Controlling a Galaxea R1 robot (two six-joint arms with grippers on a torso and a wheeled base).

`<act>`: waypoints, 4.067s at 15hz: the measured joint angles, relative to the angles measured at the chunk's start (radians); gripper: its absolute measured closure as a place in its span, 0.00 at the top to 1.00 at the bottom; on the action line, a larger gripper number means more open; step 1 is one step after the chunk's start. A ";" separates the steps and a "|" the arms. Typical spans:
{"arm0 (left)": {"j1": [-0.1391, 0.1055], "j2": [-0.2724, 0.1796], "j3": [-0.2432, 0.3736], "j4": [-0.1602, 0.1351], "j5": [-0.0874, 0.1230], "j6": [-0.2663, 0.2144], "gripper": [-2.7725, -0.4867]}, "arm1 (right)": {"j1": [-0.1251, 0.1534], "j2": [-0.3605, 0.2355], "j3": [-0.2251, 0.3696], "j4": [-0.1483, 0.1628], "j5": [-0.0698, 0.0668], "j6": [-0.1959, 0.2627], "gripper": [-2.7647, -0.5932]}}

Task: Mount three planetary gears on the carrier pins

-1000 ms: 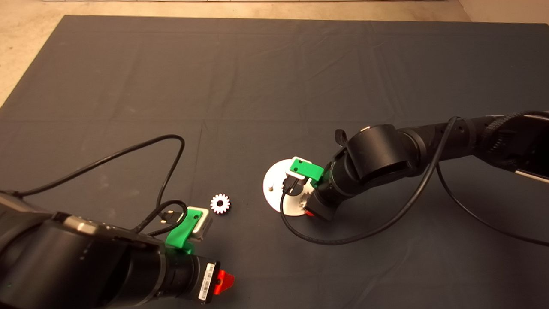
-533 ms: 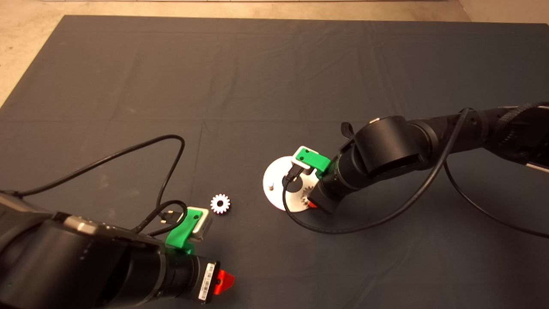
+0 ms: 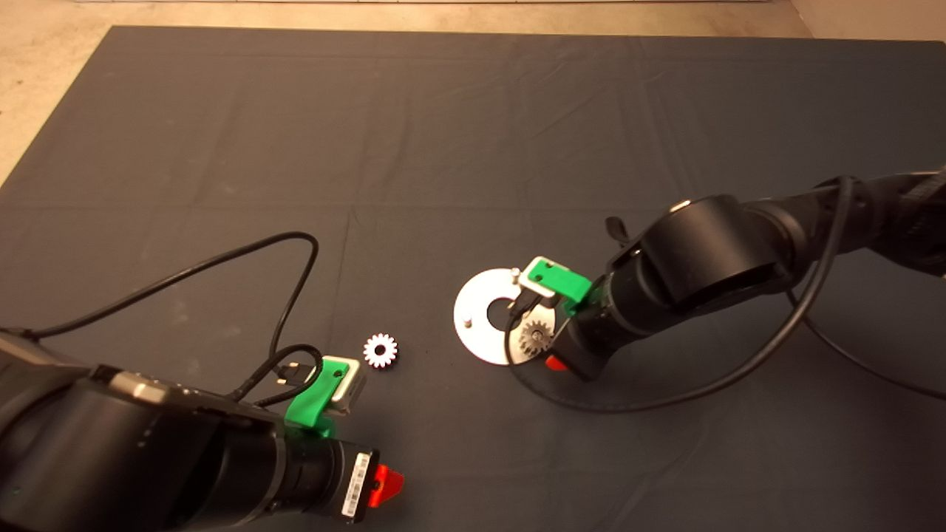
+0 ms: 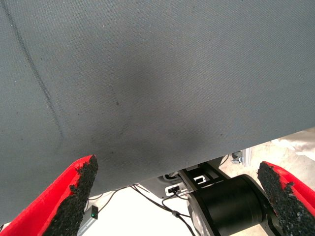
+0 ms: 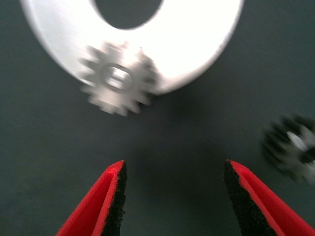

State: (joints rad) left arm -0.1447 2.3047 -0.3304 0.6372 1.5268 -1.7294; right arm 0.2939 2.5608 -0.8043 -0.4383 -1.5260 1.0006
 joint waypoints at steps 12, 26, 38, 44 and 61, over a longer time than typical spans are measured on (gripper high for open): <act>0.000 0.000 0.000 0.000 0.000 0.000 0.81 | 0.026 -0.092 -0.176 0.003 -0.005 -0.047 0.38; 0.000 0.000 0.000 0.000 0.000 0.000 0.81 | 0.005 -0.062 -0.207 -0.013 -0.004 -0.056 0.52; 0.000 0.000 0.000 0.000 0.000 0.000 0.81 | -0.017 -0.062 -0.181 -0.014 -0.005 -0.041 0.60; 0.000 0.000 0.000 0.000 0.000 0.001 0.81 | -0.029 -0.062 -0.180 -0.014 -0.005 -0.041 0.57; 0.000 -0.017 0.000 0.000 0.000 0.002 0.81 | -0.055 -0.065 -0.219 -0.018 -0.010 -0.043 0.29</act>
State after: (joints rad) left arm -0.1447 2.2879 -0.3304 0.6372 1.5264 -1.7270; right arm 0.2385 2.4957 -1.0236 -0.4564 -1.5355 0.9572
